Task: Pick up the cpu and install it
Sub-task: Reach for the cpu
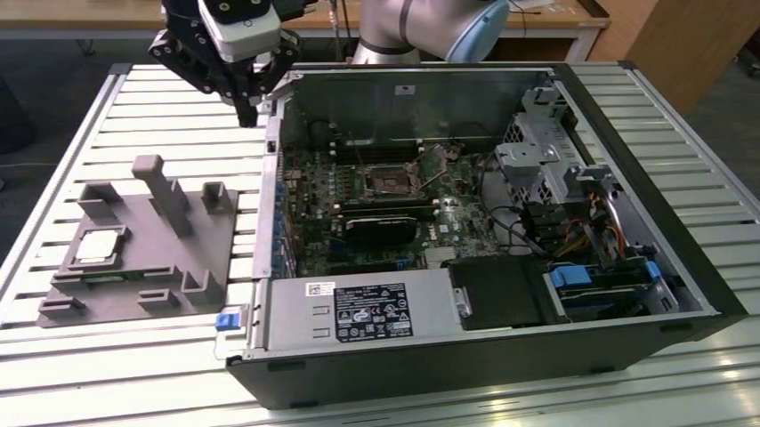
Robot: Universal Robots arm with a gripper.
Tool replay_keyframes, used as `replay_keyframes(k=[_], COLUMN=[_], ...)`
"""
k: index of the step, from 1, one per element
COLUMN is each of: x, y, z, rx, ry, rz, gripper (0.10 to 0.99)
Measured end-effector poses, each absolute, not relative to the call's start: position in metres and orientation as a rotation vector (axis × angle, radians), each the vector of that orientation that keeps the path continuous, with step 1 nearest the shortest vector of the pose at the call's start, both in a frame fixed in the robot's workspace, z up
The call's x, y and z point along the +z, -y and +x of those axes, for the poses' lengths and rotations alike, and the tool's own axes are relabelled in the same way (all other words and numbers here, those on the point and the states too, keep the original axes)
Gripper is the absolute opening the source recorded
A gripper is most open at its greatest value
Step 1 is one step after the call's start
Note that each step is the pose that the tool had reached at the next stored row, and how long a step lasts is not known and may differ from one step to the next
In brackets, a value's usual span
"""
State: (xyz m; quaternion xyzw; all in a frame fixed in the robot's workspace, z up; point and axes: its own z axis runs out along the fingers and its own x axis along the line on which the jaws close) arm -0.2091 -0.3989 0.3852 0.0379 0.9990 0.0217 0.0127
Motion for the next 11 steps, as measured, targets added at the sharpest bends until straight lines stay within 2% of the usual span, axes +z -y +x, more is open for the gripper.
replay_keyframes(k=[11], x=[0.3844], y=[0.3989], z=[-0.2160], rx=[0.068], ry=[-3.113], rz=[0.118], gripper=[0.106])
